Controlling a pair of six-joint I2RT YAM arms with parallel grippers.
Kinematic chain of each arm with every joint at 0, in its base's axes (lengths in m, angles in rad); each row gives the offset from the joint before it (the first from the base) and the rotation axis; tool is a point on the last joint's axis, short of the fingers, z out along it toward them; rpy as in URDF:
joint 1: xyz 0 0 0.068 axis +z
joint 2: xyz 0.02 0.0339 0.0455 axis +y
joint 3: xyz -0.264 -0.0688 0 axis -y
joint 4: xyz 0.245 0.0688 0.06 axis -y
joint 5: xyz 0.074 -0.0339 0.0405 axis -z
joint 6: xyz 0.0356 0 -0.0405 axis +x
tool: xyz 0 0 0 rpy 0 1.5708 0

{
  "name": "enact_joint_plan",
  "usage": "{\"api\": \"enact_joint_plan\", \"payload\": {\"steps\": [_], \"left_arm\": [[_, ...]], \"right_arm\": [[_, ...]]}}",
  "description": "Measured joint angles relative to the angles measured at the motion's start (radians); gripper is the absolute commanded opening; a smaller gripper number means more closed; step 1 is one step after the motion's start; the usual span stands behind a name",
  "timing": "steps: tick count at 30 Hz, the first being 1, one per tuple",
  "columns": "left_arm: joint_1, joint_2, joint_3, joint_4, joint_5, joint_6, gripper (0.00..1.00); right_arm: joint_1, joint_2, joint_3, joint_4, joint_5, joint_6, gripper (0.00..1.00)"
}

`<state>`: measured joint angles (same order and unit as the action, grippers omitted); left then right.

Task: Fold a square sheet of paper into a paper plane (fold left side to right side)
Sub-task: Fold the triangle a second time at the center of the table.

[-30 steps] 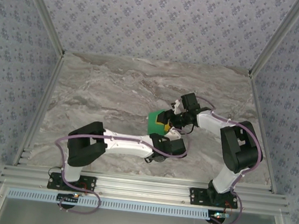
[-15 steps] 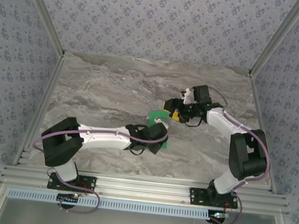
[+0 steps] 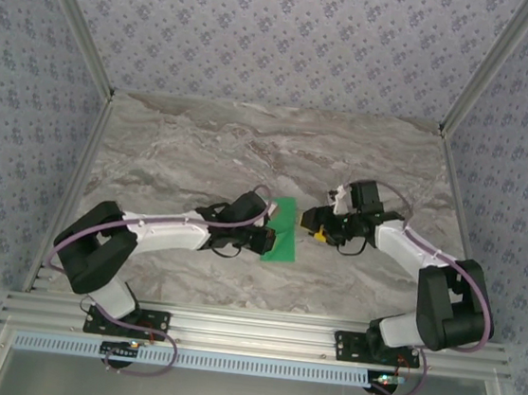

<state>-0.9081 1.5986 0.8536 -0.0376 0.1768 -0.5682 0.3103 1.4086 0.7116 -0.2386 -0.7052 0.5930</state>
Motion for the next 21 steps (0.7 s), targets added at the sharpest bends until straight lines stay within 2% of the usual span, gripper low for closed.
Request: {"api": "enact_joint_plan", "payload": {"steps": [4,9,21], "left_arm": [[0.025,-0.001,0.000,0.000,0.023,0.003,0.00],[0.056,-0.013,0.000,-0.022,0.037,0.014,0.00],[0.074,-0.024,0.011,-0.109,0.032,0.086,0.00]], "right_arm": [[0.067,0.000,-0.039,0.007,0.032,0.000,0.39],[0.135,0.006,-0.053,0.011,0.086,0.005,0.31],[0.236,0.127,-0.036,0.003,0.198,0.009,0.27]]}}
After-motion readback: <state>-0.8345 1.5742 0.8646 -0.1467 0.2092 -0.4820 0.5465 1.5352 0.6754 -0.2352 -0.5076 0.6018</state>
